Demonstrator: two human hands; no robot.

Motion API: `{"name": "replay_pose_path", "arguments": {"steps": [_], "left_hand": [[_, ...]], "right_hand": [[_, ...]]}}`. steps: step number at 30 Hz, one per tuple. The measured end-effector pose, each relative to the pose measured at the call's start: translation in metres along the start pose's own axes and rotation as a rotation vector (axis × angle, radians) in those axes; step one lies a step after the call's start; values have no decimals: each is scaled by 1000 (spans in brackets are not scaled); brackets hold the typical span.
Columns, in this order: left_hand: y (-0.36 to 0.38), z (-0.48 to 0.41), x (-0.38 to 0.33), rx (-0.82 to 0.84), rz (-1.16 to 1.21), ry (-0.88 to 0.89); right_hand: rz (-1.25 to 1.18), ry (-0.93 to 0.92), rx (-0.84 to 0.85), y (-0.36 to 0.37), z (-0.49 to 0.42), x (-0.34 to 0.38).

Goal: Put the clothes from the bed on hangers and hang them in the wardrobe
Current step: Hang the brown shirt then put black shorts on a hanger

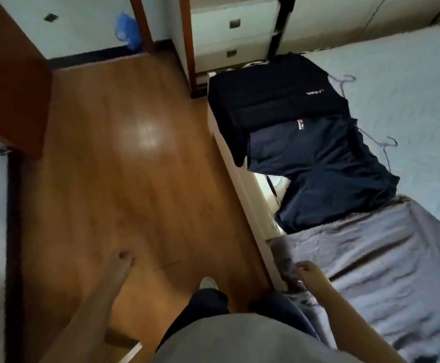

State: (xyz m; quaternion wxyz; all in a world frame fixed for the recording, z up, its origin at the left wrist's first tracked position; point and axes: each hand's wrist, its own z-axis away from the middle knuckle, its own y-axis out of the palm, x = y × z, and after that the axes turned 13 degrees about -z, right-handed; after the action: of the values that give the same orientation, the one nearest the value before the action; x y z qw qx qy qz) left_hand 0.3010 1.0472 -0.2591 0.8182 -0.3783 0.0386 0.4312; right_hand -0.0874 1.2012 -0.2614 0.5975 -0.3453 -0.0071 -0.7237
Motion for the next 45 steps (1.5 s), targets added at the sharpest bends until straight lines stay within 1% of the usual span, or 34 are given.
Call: {"name": "replay_pose_path", "arguments": {"steps": [3,6,8,11,15,17,20,22,25,29,31,33,35,39,41,43,45], "left_hand": [[-37,-12,32,-60,35,-84],[-48,-19,50,-97,46,-162],[-44,-28,43,-74,74,-215],[-35,-52,11,-13,127,-250],[-32,-108,-69,40,148,-153],[-36,-135,-117,59,117,-105],[-50,-170,-185,92,40,-82],[-68,-196,-224,113,-63,-19],[-100,-234,-275,71,-197,50],[-137,-281,-320,29,-151,-11],[-153,-312,-338,34,-144,-49],[-169,-349,-360,47,-157,-90],[-184,-394,-389,62,-170,-92],[-217,-470,-472,134,-224,-51],[-228,-498,-519,180,-252,-10],[-236,-526,-574,219,-300,73],[-241,-550,-631,237,-353,138]], "right_hand": [[-38,-37,43,15,-17,53],[24,-95,64,29,-38,95],[46,-98,54,34,-52,115],[76,-67,53,33,-83,142],[9,19,7,32,-142,187],[23,76,15,38,-162,222],[-6,142,37,49,-189,280],[-17,128,55,64,-211,322],[-66,109,109,99,-238,389],[-33,8,182,143,-266,469],[-37,-16,202,157,-281,506],[-71,-9,166,162,-304,537],[-101,15,92,163,-326,564],[-68,171,-49,156,-355,603],[-66,234,-76,157,-361,631],[-108,229,-56,166,-370,678],[-158,138,-49,173,-384,727]]}}
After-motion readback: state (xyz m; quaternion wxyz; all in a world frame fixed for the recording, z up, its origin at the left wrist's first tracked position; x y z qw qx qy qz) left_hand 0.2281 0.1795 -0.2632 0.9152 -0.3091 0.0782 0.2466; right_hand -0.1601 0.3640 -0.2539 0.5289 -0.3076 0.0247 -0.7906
